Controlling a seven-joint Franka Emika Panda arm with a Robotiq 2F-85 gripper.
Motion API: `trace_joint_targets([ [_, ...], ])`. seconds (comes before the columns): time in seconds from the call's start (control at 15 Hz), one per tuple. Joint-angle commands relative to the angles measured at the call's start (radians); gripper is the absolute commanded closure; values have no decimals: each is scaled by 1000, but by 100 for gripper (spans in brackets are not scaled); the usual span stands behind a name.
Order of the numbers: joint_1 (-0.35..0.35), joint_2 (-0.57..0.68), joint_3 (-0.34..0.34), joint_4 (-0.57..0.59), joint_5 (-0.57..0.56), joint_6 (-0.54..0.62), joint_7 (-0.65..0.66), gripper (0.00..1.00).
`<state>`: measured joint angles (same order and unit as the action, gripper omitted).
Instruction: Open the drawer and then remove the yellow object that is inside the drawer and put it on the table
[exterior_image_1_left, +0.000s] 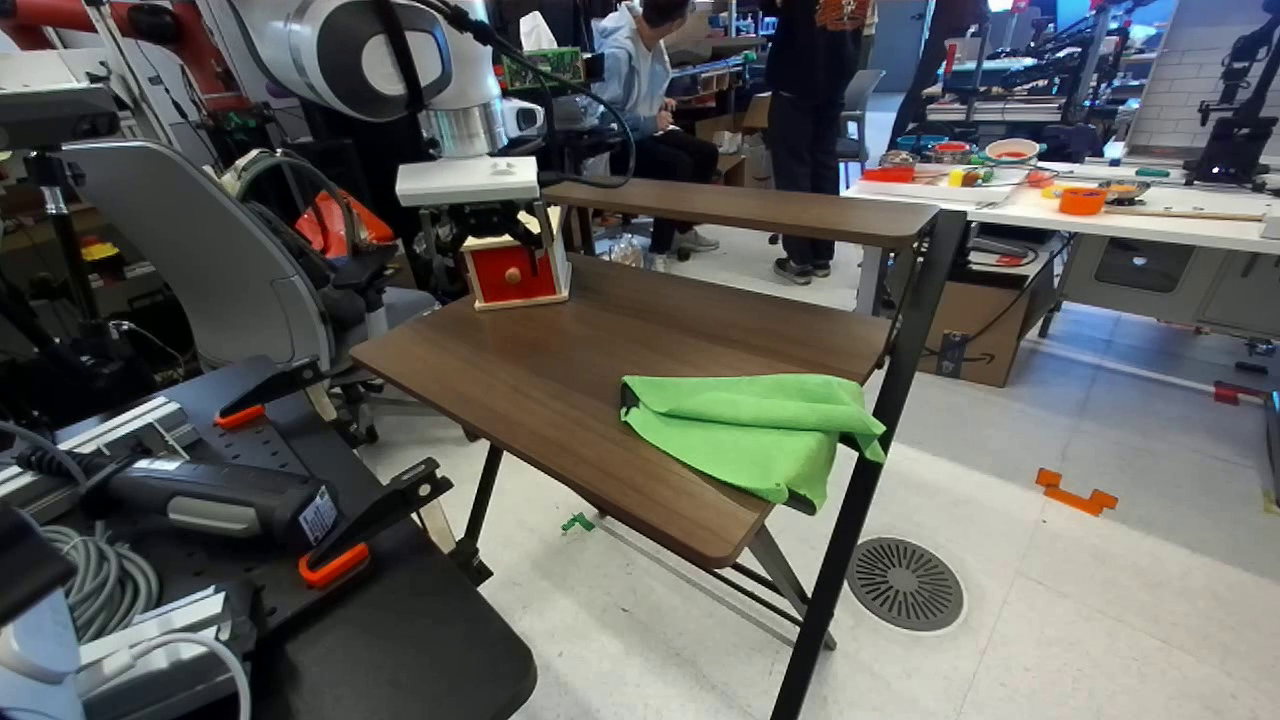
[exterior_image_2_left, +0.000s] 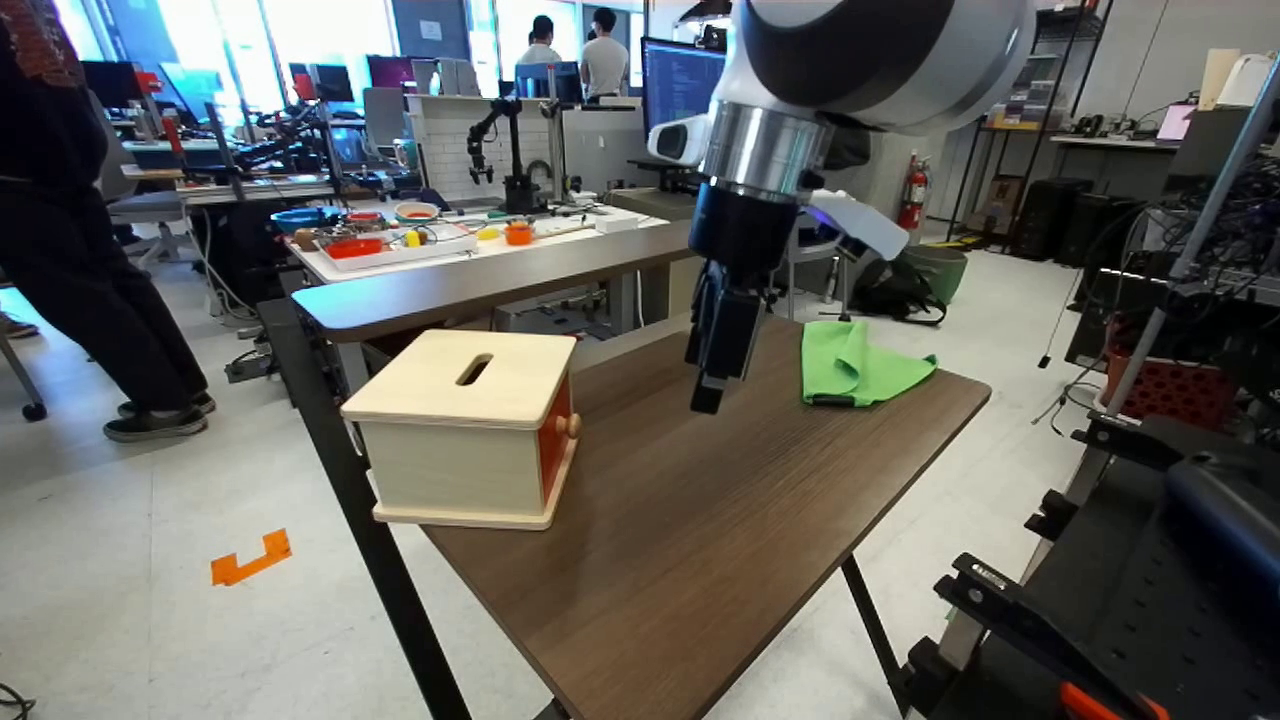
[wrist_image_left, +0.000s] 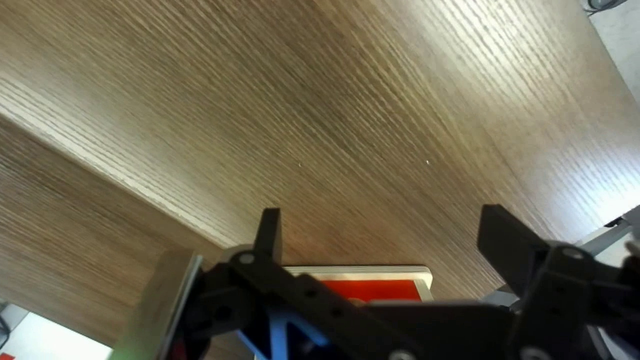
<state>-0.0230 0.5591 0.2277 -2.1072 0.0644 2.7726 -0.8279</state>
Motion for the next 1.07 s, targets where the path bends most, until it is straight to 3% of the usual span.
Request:
trace_joint_targets([
  [0.0, 0, 49, 14, 45, -42, 36, 36, 0],
  [1.0, 57, 207, 18, 191, -144, 123, 194, 0],
])
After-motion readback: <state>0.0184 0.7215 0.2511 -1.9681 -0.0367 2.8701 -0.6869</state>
